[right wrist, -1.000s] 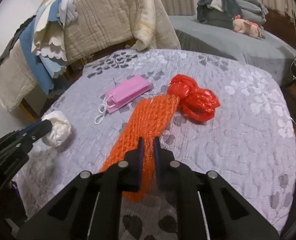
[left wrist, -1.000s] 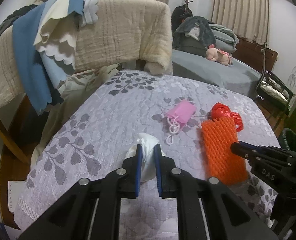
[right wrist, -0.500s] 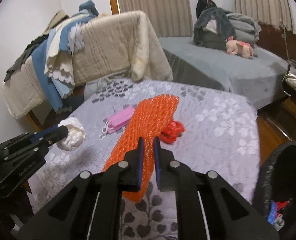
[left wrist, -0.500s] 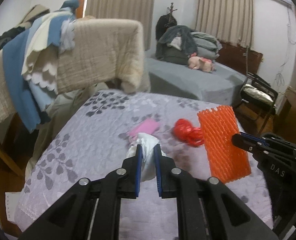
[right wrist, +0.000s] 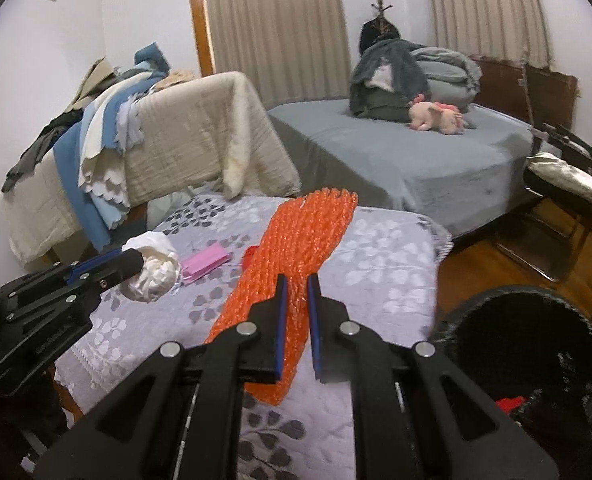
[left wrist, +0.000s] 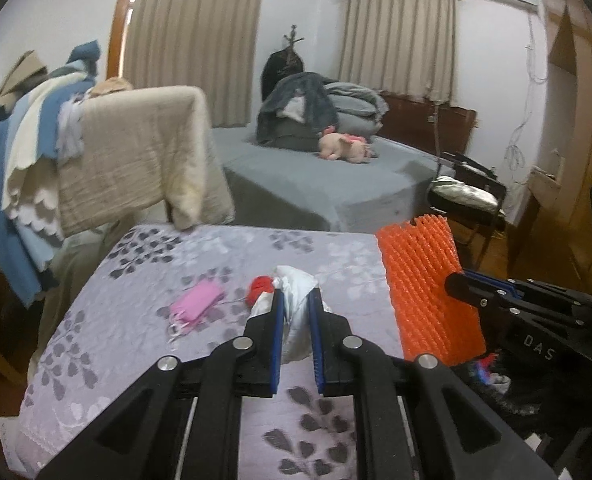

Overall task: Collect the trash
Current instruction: 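Grasp the orange mesh scrubber with the right tool while the left tool holds the tissue ball, then carry the tissue ball and orange scrubber over the black bin and open both tools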

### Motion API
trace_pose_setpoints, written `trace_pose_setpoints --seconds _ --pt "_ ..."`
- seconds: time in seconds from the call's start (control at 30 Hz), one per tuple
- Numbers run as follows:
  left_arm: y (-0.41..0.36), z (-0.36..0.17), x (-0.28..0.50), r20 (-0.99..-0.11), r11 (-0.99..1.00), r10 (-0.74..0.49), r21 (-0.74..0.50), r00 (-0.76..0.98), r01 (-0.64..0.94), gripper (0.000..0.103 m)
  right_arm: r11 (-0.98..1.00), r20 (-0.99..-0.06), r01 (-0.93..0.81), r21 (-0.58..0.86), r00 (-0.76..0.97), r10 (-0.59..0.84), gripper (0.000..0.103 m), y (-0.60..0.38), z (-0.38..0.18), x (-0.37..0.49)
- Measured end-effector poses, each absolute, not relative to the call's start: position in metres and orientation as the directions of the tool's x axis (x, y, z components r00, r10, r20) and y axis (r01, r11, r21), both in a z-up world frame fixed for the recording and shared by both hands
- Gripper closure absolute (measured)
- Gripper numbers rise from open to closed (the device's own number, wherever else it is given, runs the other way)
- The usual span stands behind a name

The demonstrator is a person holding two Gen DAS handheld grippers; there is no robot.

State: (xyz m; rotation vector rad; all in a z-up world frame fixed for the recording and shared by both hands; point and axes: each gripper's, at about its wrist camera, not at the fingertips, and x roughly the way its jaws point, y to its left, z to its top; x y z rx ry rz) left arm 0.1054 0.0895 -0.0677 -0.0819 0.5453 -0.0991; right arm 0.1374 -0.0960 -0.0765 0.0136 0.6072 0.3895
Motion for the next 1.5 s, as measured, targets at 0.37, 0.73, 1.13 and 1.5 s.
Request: trace_pose_setpoints --seconds 0.37,0.73,1.13,1.5 --pt "0.022 -0.051 0.107 -0.485 0.972 -0.232 -0.097 0.843 0.212 0.090 0.965 -0.539 -0.233 0.123 0.801 0.262 0.094 -0.167 -0.069 0.120" --pt "-0.041 -0.053 0.112 -0.488 0.930 -0.360 -0.114 0.796 0.350 0.090 0.991 -0.544 -0.089 0.095 0.829 0.127 0.094 -0.238 -0.073 0.101" --pt "-0.107 -0.068 0.123 -0.501 0.870 -0.471 -0.127 0.726 0.477 0.090 0.998 -0.573 0.035 0.055 0.819 0.003 0.094 -0.299 -0.089 0.083" --pt "-0.154 -0.093 0.138 -0.534 0.833 -0.513 -0.118 0.672 0.541 0.090 0.993 -0.609 0.109 0.048 0.791 -0.057 0.094 -0.335 -0.112 0.080"
